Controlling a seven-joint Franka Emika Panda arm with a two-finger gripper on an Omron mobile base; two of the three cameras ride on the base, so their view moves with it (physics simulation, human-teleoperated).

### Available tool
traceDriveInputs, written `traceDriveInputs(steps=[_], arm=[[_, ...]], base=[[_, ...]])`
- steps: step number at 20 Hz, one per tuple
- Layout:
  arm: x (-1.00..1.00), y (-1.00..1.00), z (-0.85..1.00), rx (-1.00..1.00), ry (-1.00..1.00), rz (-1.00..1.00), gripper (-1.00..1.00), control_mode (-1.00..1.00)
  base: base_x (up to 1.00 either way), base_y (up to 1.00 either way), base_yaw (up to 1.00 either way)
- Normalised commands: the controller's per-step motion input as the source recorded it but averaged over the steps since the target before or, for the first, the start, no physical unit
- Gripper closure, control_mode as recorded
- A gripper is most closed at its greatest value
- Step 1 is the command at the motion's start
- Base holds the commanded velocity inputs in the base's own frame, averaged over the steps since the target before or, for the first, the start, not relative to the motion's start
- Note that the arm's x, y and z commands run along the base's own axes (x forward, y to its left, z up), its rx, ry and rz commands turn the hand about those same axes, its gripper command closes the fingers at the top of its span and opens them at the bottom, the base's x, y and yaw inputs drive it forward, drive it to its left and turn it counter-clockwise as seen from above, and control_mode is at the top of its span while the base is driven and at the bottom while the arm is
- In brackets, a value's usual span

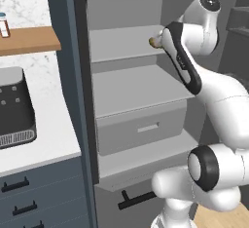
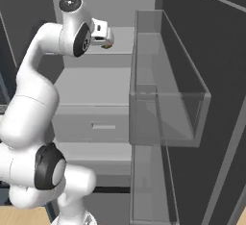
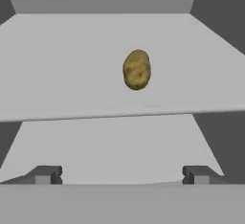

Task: Place one potato and one steak in each tupperware on the nearby counter, to pack two identical lunches.

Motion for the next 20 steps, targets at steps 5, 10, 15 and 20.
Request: traceDriveInputs(steps=[5,10,15,20], arm=[[0.96,0.00,-0.18,0.00,-0.05,0.00,-1.00,-1.00],[1.00,-0.01,-0.14,0.00,0.04,0.00,-1.00,-1.00],[0.75,-0.07,-0.14,0.00,0.13,0.00,-1.00,-1.00],[0.37,0.00,-0.45,0.00,0.09,0.00,-1.00,-1.00]], base=[[0.00,0.00,0.00],[0.00,0.00,0.00],[0.00,0.00,0.00],[0.00,0.00,0.00]])
